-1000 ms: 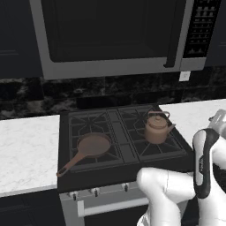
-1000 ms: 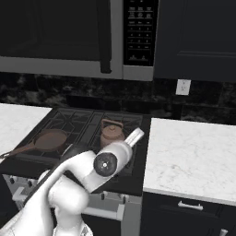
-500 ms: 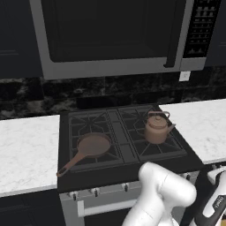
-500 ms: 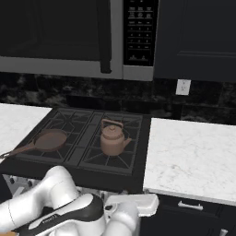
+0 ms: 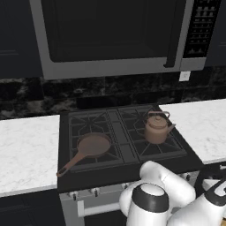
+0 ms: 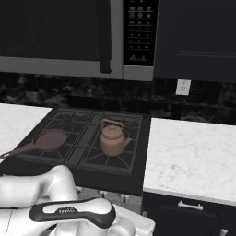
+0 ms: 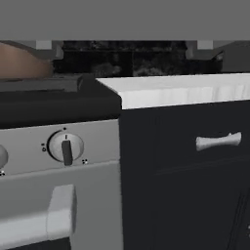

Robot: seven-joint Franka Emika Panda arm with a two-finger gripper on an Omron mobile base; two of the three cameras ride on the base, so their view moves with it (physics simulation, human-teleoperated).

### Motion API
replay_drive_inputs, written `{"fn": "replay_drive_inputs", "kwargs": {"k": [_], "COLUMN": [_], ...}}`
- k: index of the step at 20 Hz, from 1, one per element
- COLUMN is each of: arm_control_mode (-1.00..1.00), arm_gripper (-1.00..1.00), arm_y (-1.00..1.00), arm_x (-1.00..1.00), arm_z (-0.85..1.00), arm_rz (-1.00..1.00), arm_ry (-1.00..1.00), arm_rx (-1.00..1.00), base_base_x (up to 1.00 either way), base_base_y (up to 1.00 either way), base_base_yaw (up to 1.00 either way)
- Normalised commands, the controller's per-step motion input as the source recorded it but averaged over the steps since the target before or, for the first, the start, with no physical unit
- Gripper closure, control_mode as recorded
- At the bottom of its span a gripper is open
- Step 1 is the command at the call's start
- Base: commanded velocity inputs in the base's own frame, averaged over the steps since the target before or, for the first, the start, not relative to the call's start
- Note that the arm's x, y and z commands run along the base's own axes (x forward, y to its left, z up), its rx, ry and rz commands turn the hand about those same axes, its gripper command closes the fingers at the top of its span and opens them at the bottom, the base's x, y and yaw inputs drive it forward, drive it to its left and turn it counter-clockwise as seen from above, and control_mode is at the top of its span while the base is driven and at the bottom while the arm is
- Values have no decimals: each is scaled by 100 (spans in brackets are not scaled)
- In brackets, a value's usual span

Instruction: Pick the kettle from the counter and place it on a stove burner. Then turn the burner on.

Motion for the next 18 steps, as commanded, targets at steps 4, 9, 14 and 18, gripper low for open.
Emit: {"fn": "replay_drive_inputs", "kwargs": {"k": [4,9,14,18], "arm_control_mode": [-100,-100,-100,-100], "arm_gripper": [-100,-100,-100,-100], "arm_y": [18,0,0,0], "arm_x": [4,0,0,0], "arm_z": [-54,-52,-22,-31], "arm_rz": [24,26,7,5], "arm_ry": [-21,-35,-13,-11], "arm_rx": [0,2,4,0], "base_base_x": [0,0,0,0], "base_base_y": [0,0,0,0], "base_base_yaw": [0,0,0,0]}}
